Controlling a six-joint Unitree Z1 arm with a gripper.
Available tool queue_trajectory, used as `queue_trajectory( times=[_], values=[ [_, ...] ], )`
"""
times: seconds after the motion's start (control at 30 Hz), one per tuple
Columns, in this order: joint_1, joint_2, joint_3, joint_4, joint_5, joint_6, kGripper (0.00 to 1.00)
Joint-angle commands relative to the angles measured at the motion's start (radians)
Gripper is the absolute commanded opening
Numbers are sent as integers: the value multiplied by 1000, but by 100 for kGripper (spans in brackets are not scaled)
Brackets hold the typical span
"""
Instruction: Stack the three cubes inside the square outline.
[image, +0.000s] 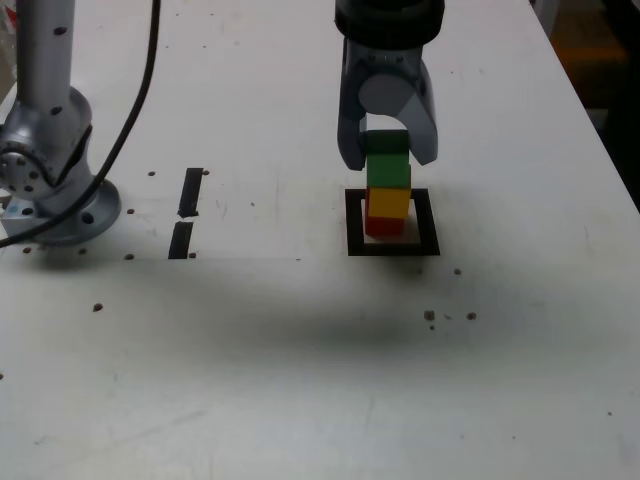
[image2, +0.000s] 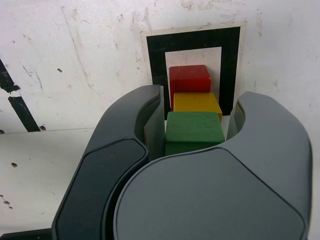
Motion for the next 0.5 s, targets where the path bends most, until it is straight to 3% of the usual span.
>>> queue_trajectory(
  times=[0.0, 0.47],
  values=[
    [-1, 2, -1, 1, 3, 0, 59],
    [-1, -4, -10, 9, 23, 2, 65]
  ],
)
